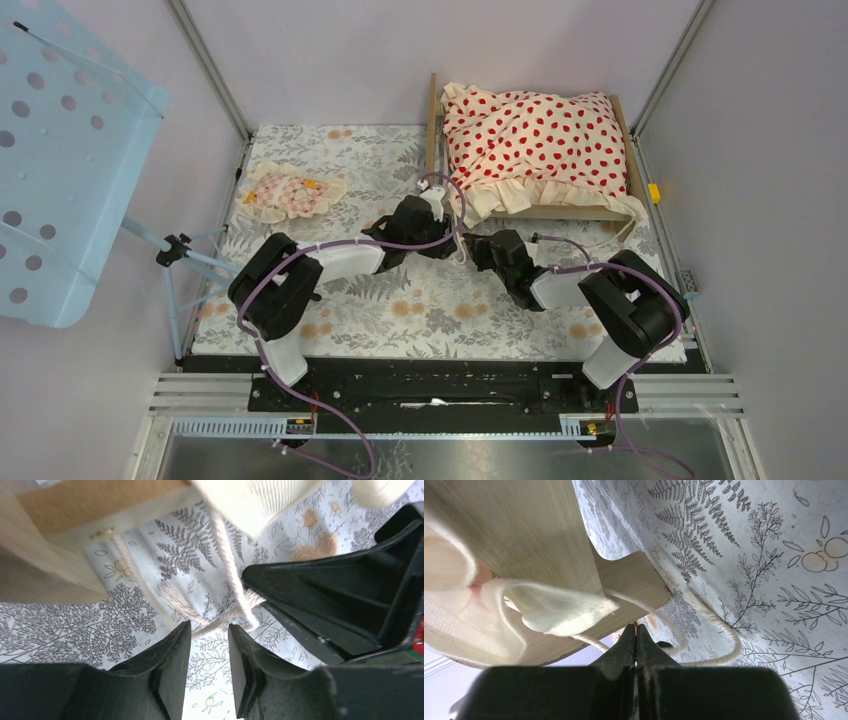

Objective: Set up the pet bed
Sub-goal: Tie the ropes to the bed frame.

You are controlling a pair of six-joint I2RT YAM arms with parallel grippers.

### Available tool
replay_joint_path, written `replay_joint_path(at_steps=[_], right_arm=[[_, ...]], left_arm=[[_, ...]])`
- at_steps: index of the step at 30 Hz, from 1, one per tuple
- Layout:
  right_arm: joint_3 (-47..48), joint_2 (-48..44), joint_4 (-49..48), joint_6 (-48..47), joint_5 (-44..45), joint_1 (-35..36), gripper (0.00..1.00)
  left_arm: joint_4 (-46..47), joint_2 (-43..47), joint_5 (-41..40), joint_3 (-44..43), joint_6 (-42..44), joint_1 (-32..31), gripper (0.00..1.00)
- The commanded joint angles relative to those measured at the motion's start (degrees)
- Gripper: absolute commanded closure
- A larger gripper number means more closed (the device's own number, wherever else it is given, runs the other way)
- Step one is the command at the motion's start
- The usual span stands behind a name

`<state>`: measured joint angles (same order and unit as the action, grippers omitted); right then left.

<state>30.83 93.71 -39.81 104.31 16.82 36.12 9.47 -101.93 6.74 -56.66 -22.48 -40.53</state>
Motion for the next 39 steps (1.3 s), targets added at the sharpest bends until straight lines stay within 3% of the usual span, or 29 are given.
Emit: replay_joint_path(at_steps=[1, 17, 30, 39], right_arm=[[-0.16, 0.86, -1.65, -0.68, 0.08, -0.53, 1.0], [0.8, 1.93, -2.15, -2.6, -2.14, -0.54, 1.0], [0.67, 3.64, -9.98, -2.1, -7.9, -0.72, 1.0], [-0.61, 5.61, -10.2, -1.79, -7.96, -1.05, 1.0]], left_arm=[[0.47, 3.14, -1.91, -3.45, 0.07, 0.62, 0.62], [1.22, 4.99, -3.29, -1.5, -0.62, 2.46, 0.68], [2.49, 6.48, -2.76, 1.03, -1.17, 3.95, 0.72], [5.27, 6.17, -1.46, 4.22, 5.09, 3.98, 0.69]])
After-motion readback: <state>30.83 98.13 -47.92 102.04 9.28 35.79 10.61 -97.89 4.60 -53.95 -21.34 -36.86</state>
